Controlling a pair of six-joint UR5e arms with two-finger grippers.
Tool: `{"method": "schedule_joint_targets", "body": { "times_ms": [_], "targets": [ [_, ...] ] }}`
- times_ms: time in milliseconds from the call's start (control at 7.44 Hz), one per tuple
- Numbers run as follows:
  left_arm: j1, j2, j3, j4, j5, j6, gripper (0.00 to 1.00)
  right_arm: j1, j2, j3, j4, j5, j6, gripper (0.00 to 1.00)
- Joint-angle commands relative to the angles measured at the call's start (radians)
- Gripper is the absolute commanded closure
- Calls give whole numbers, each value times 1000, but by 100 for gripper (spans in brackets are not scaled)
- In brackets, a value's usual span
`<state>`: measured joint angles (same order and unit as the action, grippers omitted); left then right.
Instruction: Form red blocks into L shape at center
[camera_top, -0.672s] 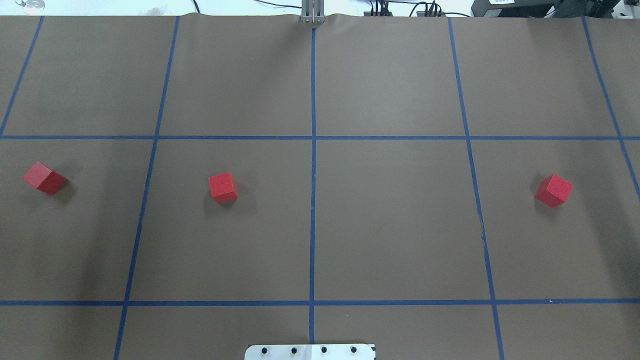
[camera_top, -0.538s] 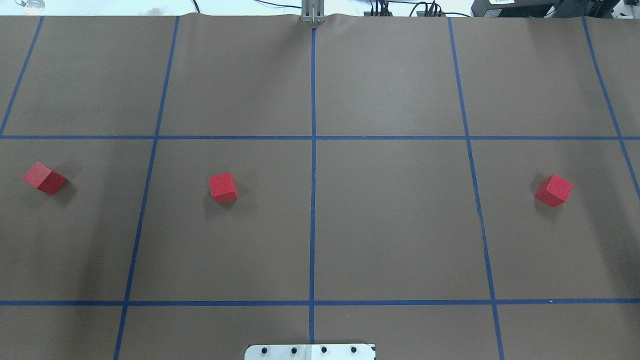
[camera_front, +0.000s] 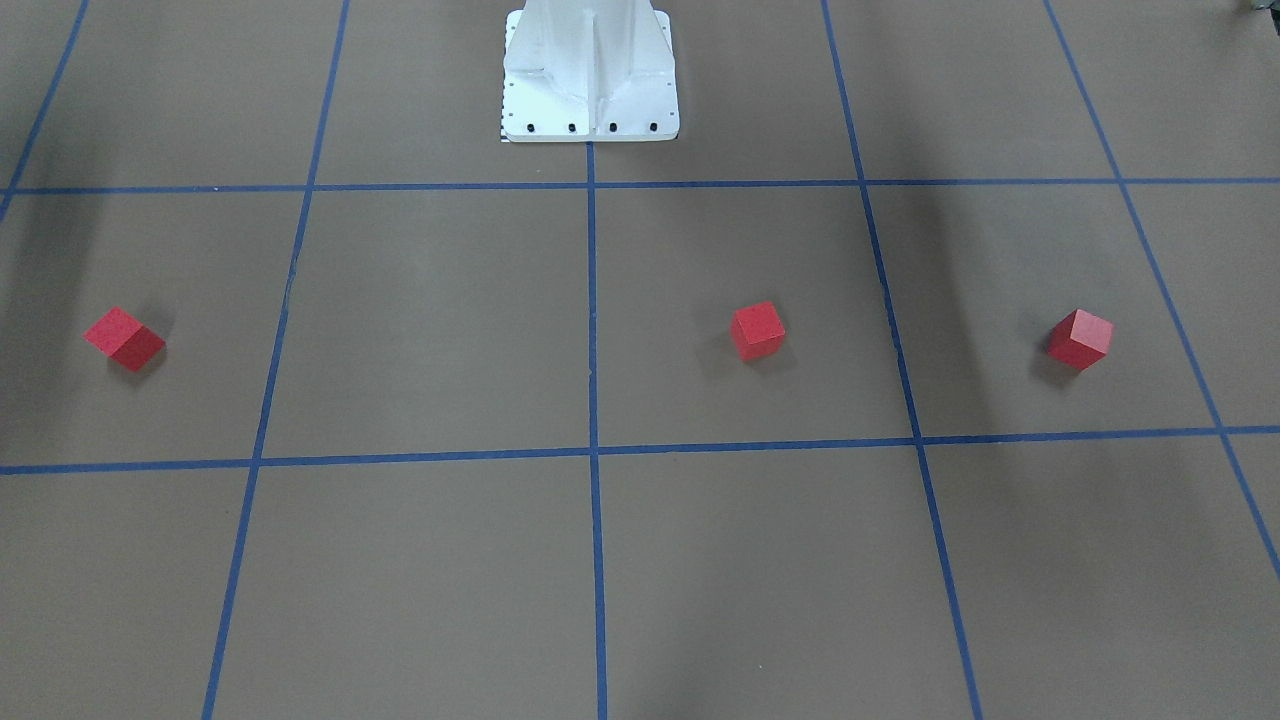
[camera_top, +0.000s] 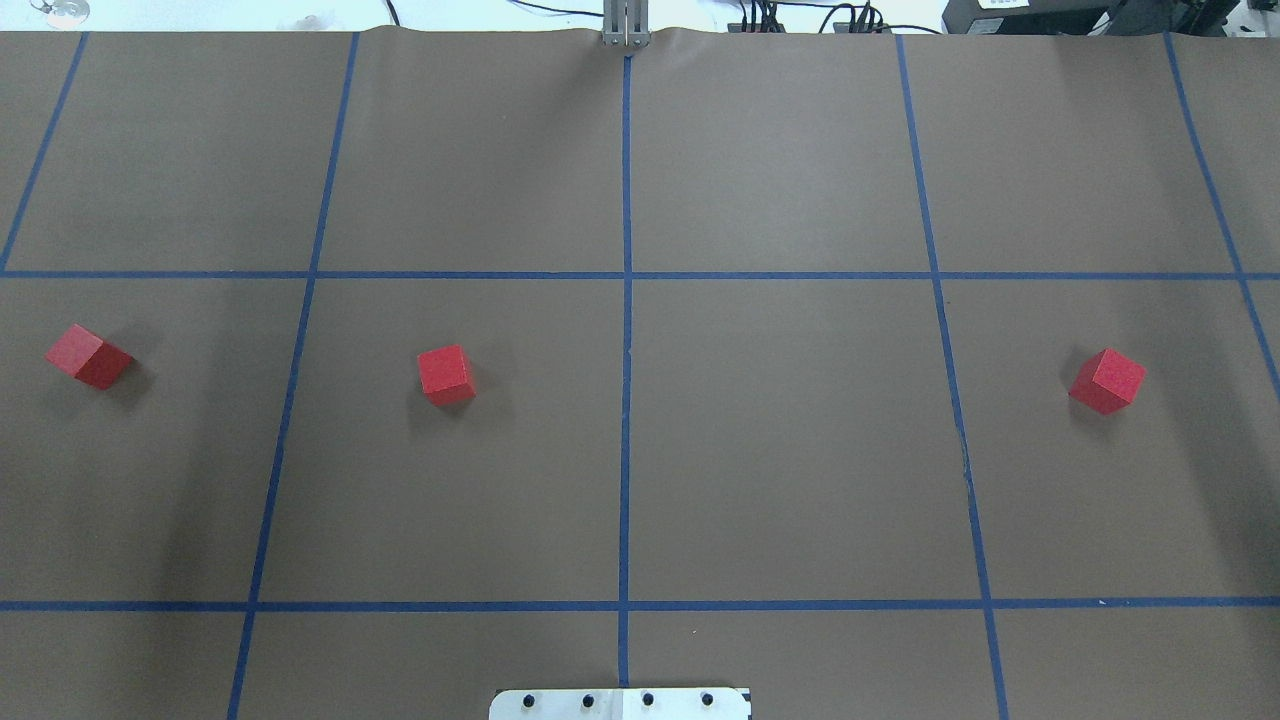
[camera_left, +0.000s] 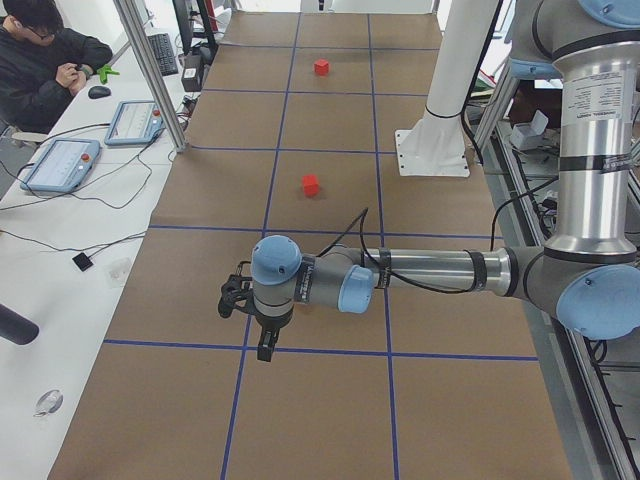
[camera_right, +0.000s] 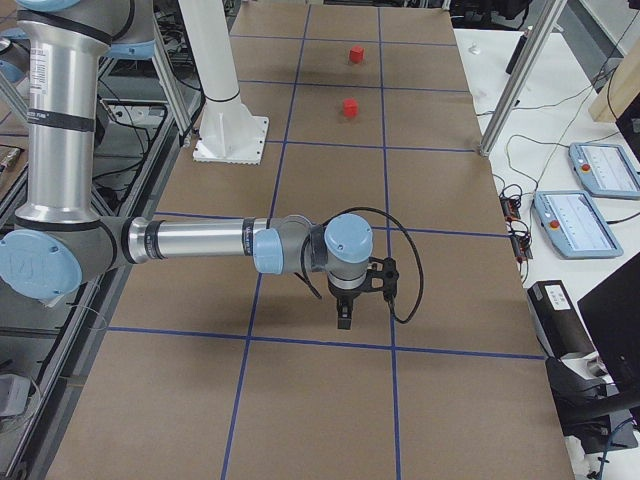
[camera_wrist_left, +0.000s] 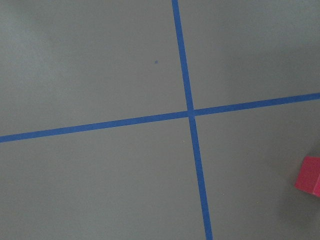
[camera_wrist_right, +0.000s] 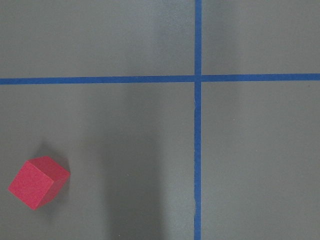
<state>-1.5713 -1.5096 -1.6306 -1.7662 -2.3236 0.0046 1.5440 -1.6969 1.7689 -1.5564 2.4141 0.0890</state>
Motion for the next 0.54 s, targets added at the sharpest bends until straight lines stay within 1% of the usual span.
{"method": "schedule_joint_targets", "body": {
  "times_ms": [0, 134, 269, 403],
  "targets": [
    [4, -35, 2, -22, -2, -6, 0, -1, 2, 1, 1, 0, 0, 0],
    [13, -59, -2, -42, -2, -9, 0, -1, 17, -3, -2, 2, 0, 0],
    [37, -133, -23, -41, 0, -35, 0, -1, 19, -3, -1, 3, 0, 0],
    [75, -180, -37, -42, 0, -166, 0, -1, 19, -3, -2, 3, 0, 0]
  ]
}}
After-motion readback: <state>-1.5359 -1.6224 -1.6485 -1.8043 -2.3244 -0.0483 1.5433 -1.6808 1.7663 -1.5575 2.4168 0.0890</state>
